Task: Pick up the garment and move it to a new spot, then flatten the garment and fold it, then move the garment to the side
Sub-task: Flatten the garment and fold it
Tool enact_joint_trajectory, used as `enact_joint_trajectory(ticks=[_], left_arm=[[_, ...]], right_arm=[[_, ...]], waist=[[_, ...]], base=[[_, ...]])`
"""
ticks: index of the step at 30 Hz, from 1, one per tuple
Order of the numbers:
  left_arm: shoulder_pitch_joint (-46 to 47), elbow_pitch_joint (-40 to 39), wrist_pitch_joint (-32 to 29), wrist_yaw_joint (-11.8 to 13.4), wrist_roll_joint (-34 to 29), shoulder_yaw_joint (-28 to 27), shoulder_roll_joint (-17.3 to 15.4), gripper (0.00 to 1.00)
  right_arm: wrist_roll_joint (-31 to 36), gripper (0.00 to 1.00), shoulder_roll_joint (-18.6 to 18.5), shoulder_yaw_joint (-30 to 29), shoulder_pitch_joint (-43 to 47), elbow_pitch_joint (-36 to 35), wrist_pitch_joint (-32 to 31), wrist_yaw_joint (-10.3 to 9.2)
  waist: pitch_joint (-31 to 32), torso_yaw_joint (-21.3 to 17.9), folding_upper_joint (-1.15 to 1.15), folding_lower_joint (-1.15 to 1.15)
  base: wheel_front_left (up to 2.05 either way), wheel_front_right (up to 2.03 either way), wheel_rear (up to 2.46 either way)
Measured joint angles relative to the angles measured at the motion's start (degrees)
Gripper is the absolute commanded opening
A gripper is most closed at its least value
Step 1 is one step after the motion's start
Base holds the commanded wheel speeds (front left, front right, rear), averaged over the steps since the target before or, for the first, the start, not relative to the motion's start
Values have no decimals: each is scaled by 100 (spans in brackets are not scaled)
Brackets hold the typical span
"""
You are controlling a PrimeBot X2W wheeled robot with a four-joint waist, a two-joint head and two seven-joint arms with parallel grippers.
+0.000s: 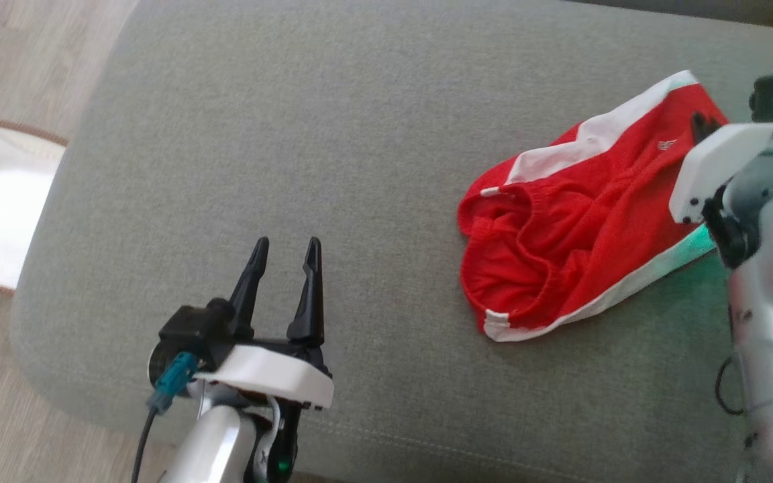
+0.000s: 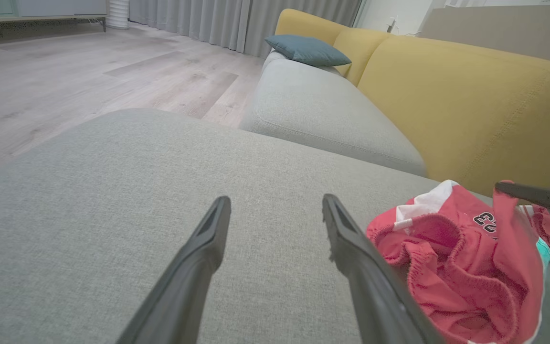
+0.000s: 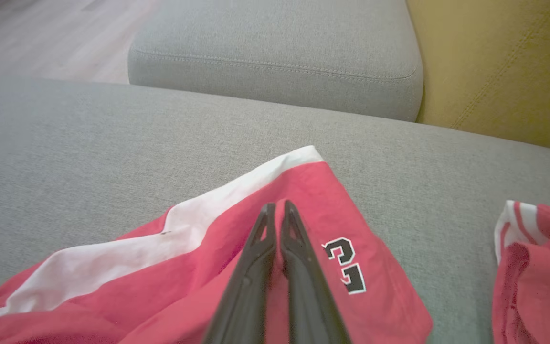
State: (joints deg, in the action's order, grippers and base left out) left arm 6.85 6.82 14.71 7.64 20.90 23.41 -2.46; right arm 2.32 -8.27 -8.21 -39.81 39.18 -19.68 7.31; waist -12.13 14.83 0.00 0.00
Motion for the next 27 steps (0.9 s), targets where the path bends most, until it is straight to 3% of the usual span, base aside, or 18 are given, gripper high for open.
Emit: enact_joint_trajectory(ticks=[7, 8, 9, 17, 23, 27], left_arm=[[159, -29, 0, 93, 63, 64, 0, 100], [165, -29, 0, 93, 63, 73, -1, 100], [166, -31, 0, 94, 63, 83, -1, 100], [201, -26, 0, 94, 58, 66, 1, 100], [205, -16, 0, 85, 41, -35, 0, 100], [196, -26, 0, 59, -11, -170, 1, 100]], right_arm=[[549, 0, -134, -164, -434, 1195, 313, 0], [594, 15, -126, -174, -432, 1347, 364, 0], [630, 100, -123, -180, -432, 1463, 433, 0], [475, 100, -116, -67, -708, 1965, 1335, 0], [-291, 100, -116, 376, -786, 1949, 2121, 0], [-849, 100, -153, 738, -639, 1553, 2542, 0]], waist=[[-147, 106, 0, 0], [-156, 90, 0, 0], [-166, 72, 0, 0], [-153, -184, 0, 0], [0, -482, 0, 0], [123, -726, 0, 0]], base=[[0, 0, 0], [0, 0, 0], [0, 0, 0], [0, 0, 0], [0, 0, 0], [0, 0, 0]])
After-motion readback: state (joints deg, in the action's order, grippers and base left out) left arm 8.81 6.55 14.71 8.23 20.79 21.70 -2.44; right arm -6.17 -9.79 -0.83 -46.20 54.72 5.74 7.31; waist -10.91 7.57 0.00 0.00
